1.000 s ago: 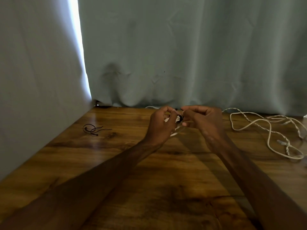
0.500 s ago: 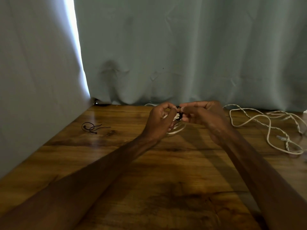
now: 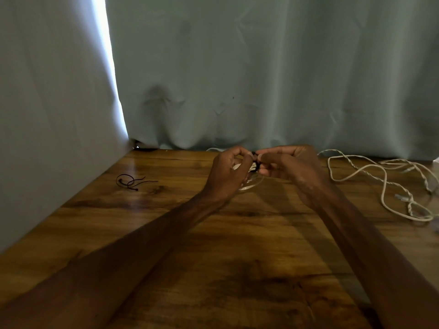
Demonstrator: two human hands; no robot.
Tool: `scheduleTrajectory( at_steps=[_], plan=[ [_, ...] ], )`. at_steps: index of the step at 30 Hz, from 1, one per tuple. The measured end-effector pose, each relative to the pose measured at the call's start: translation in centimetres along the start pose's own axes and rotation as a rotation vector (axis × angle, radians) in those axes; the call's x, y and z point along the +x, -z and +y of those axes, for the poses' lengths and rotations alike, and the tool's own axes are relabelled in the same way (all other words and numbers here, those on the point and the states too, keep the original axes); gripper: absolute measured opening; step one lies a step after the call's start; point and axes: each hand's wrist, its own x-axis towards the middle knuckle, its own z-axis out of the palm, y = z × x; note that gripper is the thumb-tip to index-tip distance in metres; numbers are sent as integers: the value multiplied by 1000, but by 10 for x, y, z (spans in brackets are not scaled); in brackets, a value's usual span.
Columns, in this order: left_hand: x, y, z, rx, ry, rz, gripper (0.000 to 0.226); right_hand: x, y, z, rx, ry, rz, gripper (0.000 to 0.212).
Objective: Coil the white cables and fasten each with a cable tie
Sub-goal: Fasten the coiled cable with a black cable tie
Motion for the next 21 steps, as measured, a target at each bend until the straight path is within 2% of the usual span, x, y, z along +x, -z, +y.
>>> scheduleTrajectory(
  at_steps=[15,21],
  plan=[
    [0,1,0,79,-45,-3,16,3,3,4,-9,-1,-16,12],
    [3,6,-2,210,-143,-44,14,5,4,3,13,-46,-20,14]
  ],
)
